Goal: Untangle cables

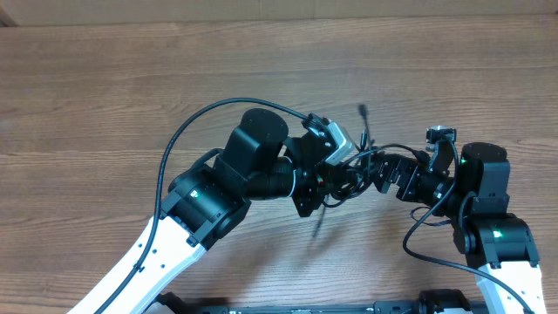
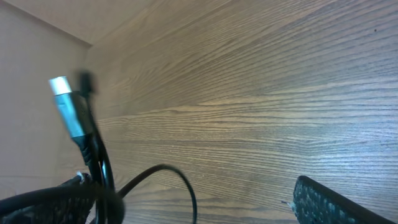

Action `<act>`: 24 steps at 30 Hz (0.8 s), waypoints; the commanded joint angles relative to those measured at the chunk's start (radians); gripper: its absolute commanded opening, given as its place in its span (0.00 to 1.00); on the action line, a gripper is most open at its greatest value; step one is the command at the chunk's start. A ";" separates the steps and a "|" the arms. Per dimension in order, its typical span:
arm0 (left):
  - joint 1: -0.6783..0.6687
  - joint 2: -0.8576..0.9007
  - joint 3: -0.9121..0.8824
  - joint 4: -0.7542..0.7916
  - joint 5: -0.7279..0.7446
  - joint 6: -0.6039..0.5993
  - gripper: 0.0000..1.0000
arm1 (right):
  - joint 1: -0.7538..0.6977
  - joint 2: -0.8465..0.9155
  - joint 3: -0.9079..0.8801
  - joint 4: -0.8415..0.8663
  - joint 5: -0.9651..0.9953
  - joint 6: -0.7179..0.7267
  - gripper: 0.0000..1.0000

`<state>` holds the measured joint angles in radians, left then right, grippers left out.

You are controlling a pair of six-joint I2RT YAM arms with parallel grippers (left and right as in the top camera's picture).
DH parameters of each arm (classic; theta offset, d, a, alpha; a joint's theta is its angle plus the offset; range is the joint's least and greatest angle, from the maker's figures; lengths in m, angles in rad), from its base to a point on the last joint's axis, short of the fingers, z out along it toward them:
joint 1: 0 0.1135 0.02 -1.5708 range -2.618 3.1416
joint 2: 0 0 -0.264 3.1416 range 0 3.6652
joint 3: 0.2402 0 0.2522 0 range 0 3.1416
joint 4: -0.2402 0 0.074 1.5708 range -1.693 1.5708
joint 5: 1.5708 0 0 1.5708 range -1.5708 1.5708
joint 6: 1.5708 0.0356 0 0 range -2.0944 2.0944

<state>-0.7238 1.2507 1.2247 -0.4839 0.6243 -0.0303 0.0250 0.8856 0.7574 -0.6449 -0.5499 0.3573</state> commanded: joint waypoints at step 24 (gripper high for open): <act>0.158 -0.186 0.022 0.097 0.150 0.053 0.04 | 0.002 0.098 0.021 -0.042 0.119 -0.043 1.00</act>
<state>-0.5896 1.1114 1.2240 -0.3824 0.7364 0.0074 0.0261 0.9806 0.7658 -0.6903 -0.4759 0.3210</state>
